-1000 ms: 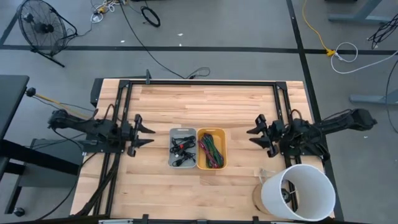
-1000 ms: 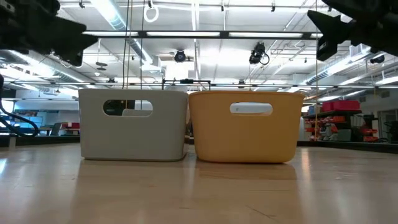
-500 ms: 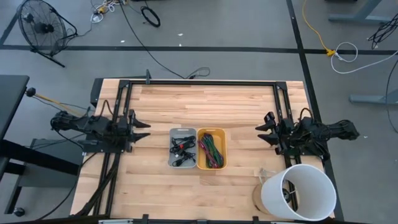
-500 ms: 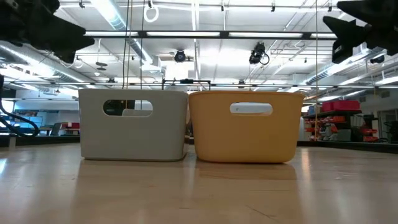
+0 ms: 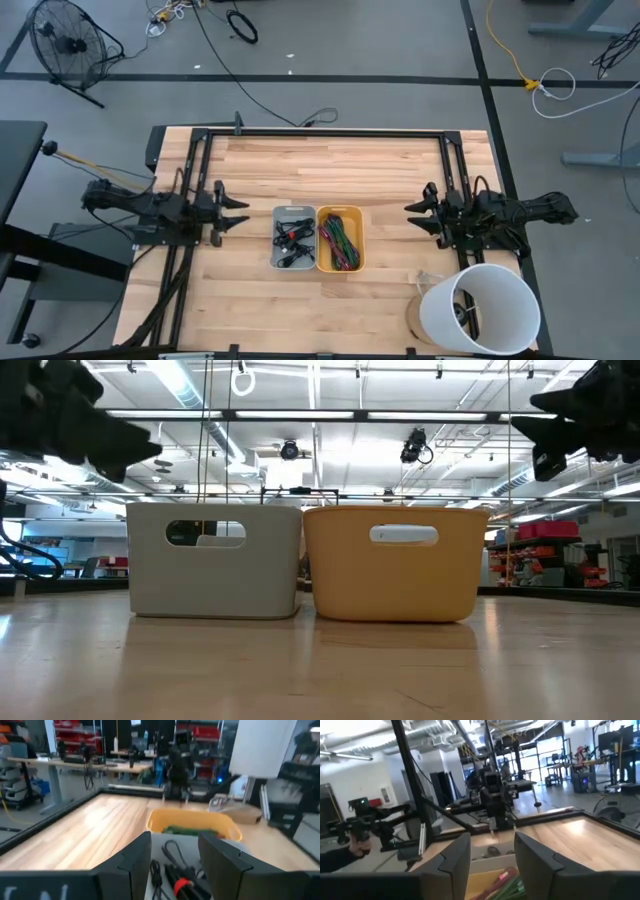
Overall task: Pick & Place USB Port
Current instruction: Return to Home Position
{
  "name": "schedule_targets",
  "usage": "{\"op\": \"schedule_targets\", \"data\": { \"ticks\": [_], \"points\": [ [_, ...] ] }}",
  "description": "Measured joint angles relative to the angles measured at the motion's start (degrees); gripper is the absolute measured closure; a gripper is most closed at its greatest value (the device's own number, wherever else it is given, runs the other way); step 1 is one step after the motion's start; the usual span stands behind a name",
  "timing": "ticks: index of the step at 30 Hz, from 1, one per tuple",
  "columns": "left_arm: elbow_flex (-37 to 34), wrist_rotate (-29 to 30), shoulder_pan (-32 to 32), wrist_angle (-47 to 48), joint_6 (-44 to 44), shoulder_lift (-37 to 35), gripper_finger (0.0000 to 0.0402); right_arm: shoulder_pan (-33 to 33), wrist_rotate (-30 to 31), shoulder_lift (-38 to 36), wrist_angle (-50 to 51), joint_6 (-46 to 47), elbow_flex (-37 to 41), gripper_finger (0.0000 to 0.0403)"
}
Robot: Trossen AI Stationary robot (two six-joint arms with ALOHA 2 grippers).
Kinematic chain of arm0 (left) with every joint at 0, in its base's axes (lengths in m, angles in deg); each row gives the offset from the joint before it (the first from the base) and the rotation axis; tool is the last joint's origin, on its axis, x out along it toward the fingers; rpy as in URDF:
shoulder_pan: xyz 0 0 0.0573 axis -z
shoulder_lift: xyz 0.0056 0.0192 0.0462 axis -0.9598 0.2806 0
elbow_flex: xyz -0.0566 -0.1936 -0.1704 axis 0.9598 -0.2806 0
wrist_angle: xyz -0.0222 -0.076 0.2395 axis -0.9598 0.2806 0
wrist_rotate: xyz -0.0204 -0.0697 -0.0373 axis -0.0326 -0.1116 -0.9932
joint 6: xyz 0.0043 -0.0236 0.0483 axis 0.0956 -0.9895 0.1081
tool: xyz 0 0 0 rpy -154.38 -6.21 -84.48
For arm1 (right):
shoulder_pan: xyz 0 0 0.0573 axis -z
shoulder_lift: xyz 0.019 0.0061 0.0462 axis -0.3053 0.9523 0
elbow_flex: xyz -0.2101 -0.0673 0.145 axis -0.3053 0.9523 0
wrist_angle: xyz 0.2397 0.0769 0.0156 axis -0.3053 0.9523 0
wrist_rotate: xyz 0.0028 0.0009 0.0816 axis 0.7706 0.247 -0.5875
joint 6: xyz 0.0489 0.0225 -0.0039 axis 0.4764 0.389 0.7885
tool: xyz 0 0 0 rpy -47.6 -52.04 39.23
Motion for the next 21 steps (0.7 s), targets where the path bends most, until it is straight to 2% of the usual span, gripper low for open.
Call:
{"op": "schedule_targets", "data": {
  "ticks": [6, 10, 14, 18, 21],
  "points": [
    [-1.46, -2.41, -1.01, -5.18, 2.97, 0.51, 0.0232, -0.54, -2.04, 0.59, -2.96, -1.22, -0.13, 0.0249],
    [-1.98, -15.95, -2.75, -6.02, 5.62, 0.72, 0.0232, -0.78, -3.77, 0.65, -2.34, -2.44, -0.13, 0.0249],
    [-2.37, -20.8, -5.3, -6.86, 6.15, 1.27, 0.0232, -0.79, -3.56, 2.18, 0.43, -2.52, -0.13, 0.0249],
    [-2.37, -20.75, -9.34, -6.67, 7.78, 1.34, 0.0232, -0.77, 1.49, 5.27, 0.51, -4.85, -0.13, 0.0249],
    [-2.39, -23.67, -12.59, -7.09, 8.89, 1.23, 0.0232, -0.68, 7.76, 7.53, -1.63, -8.34, -0.13, 0.0249]
  ]
}}
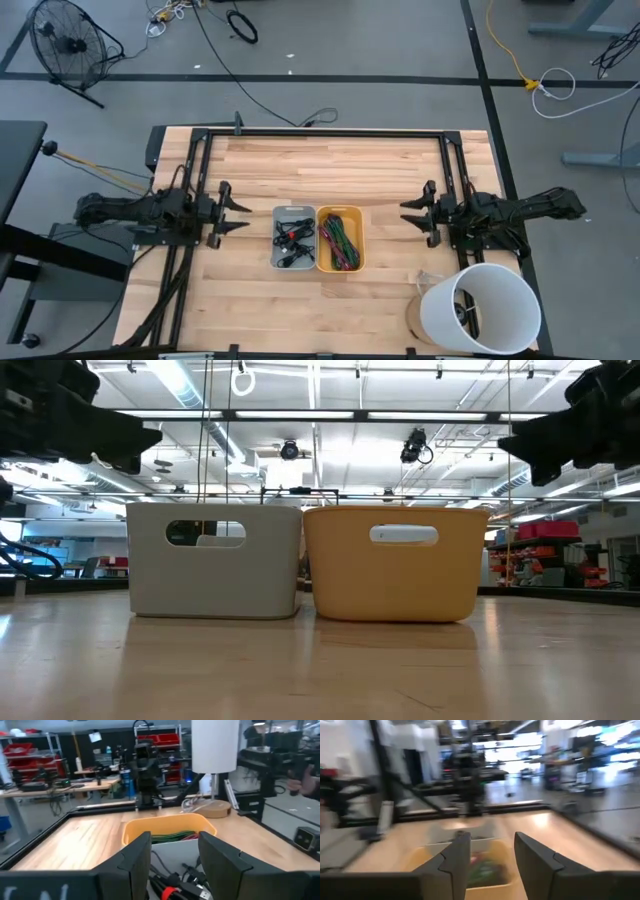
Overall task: Pick & Place USB Port
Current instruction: Return to Home Position
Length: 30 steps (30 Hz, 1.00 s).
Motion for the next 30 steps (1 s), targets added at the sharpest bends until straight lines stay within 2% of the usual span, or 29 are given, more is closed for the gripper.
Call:
{"op": "schedule_targets", "data": {
  "ticks": [2, 7, 10, 13, 18, 20, 22, 24, 26, 28, 30],
  "points": [
    [0.0, -2.81, -2.24, 0.21, 0.14, -0.02, 0.0232, -0.01, 3.47, 0.94, -0.78, -0.75, 0.0, 0.0249],
    [0.01, -6.53, -7.65, 0.95, 0.02, -0.01, 0.0232, -0.04, 1.4, 0.36, 4.35, 2.97, 0.0, 0.0249],
    [0.02, -9.78, -9.91, 1.19, -2.0, 0.02, 0.0232, 0.1, 6.32, -0.78, 6.96, 5.3, -0.02, 0.0249],
    [0.02, -13.68, -10.67, 0.87, -4.33, 0.01, 0.0232, 0.14, 6.82, -0.82, 7.1, 6.87, -0.2, 0.0249],
    [0.02, -13.45, -10.67, 0.86, -0.71, 0.0, 0.0232, 0.16, 7.89, -0.78, 7.03, 6.76, -0.2, 0.0249],
    [0.02, -12.22, -10.99, 0.29, -0.64, 0.0, 0.0232, 0.15, 6.64, -0.78, 7.07, 6.43, -0.2, 0.0249],
    [-0.01, -14.26, -11.4, -0.33, -1.72, 0.0, 0.0232, 0.14, 4.31, -0.78, 7.21, 6.5, -0.2, 0.0249],
    [-0.02, -19.95, -11.57, -1.29, -1.87, -0.01, 0.0232, 0.12, -3.03, -0.78, 8.17, 5.29, -0.2, 0.0249],
    [-0.02, -21.8, -11.56, -1.34, -1.89, -0.02, 0.0232, 0.02, -9.73, -0.71, 8.39, 4.39, -0.17, 0.0249],
    [0.0, -21.63, -11.56, -0.49, -1.43, -0.02, 0.0232, 0.07, -11.32, -0.74, 8.31, 4.24, -0.17, 0.0249],
    [0.02, -21.54, -11.56, 0.14, -1.34, 0.6, 0.0232, 0.1, -10.22, -0.64, 9.77, 4.47, -0.16, 0.0249]
  ]
}}
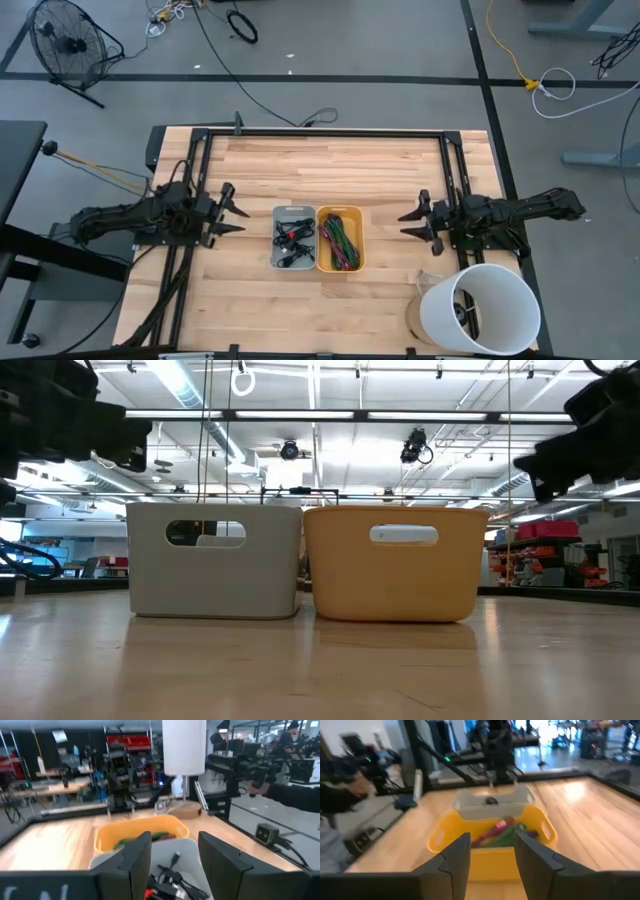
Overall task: Pick & Place USB Port
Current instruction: Return to Home Position
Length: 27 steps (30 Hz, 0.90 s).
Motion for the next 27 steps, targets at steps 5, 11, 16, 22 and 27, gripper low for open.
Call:
{"op": "schedule_targets", "data": {
  "ticks": [5, 11, 16, 22, 27],
  "points": [
    [-0.02, 1.85, 0.02, 0.16, -0.11, 1.36, 0.0232, 0.02, 3.56, 2.43, -0.85, 1.11, 0.07, 0.0249],
    [-0.07, 6.29, 0.0, -0.88, -6.5, 1.62, 0.0232, 0.02, 3.56, 3.28, -0.89, 2.88, 0.06, 0.0249],
    [-0.07, 6.47, 0.0, -2.05, -7.96, 1.65, 0.0232, 0.02, 3.56, 3.31, -0.87, 2.92, 0.06, 0.0249],
    [-0.07, 6.47, 0.0, -2.43, -8.09, 1.65, 0.0232, 0.02, 3.56, 3.31, -0.86, 2.92, 0.05, 0.0249],
    [-0.07, 6.92, 1.06, -2.23, -8.11, -0.1, 0.0232, 0.02, 3.56, 3.31, -0.86, 2.9, 0.07, 0.0249]
  ]
}}
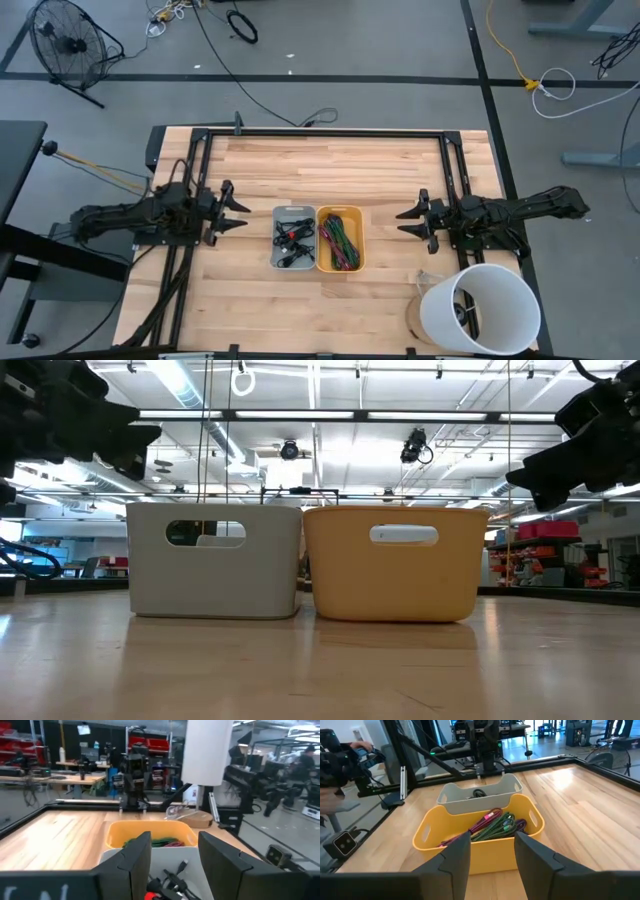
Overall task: Pick & Place USB Port
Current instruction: Return to Home Position
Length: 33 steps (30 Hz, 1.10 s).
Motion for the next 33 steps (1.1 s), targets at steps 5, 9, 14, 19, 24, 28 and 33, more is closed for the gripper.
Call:
{"op": "schedule_targets", "data": {
  "ticks": [5, 9, 14, 19, 24, 28, 33],
  "points": [
    [0.0, -0.08, -2.77, -0.06, -0.04, -1.9, 0.0232, 0.0, 0.0, 0.0, 0.01, 0.0, -0.02, 0.0249],
    [0.0, 1.17, -2.31, 0.52, -1.28, -1.91, 0.0232, 0.0, 0.04, 0.03, 0.0, 0.0, -0.02, 0.0249],
    [0.04, 11.96, -1.7, 4.59, -4.86, -1.94, 0.0232, 0.0, 0.02, 0.04, 0.02, 0.0, -0.02, 0.0249],
    [0.04, 13.72, -0.98, 5.03, 0.17, -1.94, 0.0232, 0.02, 0.02, 0.04, 0.0, 0.0, -0.02, 0.0249],
    [0.04, 14.17, 3.45, 5.28, 4.77, -1.9, 0.0232, 0.02, 0.02, 0.04, 0.02, -0.02, -0.02, 0.0249],
    [0.04, 14.15, 8.34, 5.37, 4.28, -1.9, 0.0232, 0.0, 0.02, 0.04, 0.02, -0.02, -0.02, 0.0249],
    [0.04, 14.51, 7.69, 5.57, 3.53, -1.9, 0.0232, 0.02, 0.02, 0.04, 0.02, -0.02, -0.02, 0.0249]
  ]
}}
